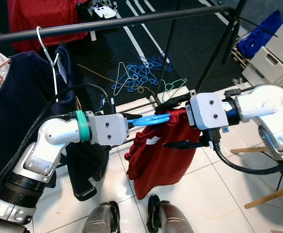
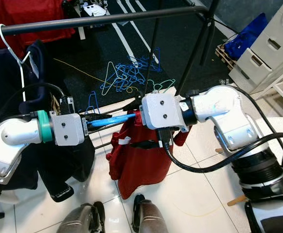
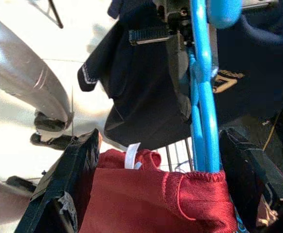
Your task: Hang hanger
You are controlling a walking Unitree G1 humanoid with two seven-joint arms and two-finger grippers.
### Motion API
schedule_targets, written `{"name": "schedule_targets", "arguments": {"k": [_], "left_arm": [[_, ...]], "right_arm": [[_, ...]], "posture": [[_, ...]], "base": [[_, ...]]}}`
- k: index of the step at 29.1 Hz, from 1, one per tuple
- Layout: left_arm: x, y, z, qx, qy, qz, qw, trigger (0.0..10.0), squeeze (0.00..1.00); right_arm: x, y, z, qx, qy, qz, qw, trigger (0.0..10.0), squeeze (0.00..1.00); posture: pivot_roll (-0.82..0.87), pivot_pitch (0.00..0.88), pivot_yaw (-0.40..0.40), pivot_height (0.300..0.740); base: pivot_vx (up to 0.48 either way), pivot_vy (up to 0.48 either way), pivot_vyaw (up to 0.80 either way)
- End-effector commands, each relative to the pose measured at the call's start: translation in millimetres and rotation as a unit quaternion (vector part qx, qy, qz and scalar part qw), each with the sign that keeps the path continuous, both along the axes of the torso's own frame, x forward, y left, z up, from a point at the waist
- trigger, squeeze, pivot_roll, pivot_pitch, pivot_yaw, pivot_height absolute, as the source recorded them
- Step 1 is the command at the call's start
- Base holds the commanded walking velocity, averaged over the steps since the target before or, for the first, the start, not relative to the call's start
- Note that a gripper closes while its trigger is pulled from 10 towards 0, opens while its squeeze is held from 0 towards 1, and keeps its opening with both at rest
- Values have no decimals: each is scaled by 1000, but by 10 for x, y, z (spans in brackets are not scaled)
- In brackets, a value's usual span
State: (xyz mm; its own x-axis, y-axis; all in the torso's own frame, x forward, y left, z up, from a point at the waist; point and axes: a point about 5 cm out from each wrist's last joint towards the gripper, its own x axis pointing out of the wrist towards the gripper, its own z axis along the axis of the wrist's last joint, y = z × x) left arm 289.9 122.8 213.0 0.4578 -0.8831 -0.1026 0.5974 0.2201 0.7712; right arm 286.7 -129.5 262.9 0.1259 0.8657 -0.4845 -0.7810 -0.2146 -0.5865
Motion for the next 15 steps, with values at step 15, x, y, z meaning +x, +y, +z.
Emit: {"name": "schedule_targets", "arguments": {"k": [15], "left_arm": [[-78, -82, -36, -3, 0, -30, 1000, 10000, 0]], "right_arm": [[-46, -44, 376, 7, -62, 6, 998, 10000, 0]], "posture": [[-134, 113, 21, 740]], "base": [[0, 0, 0]]}}
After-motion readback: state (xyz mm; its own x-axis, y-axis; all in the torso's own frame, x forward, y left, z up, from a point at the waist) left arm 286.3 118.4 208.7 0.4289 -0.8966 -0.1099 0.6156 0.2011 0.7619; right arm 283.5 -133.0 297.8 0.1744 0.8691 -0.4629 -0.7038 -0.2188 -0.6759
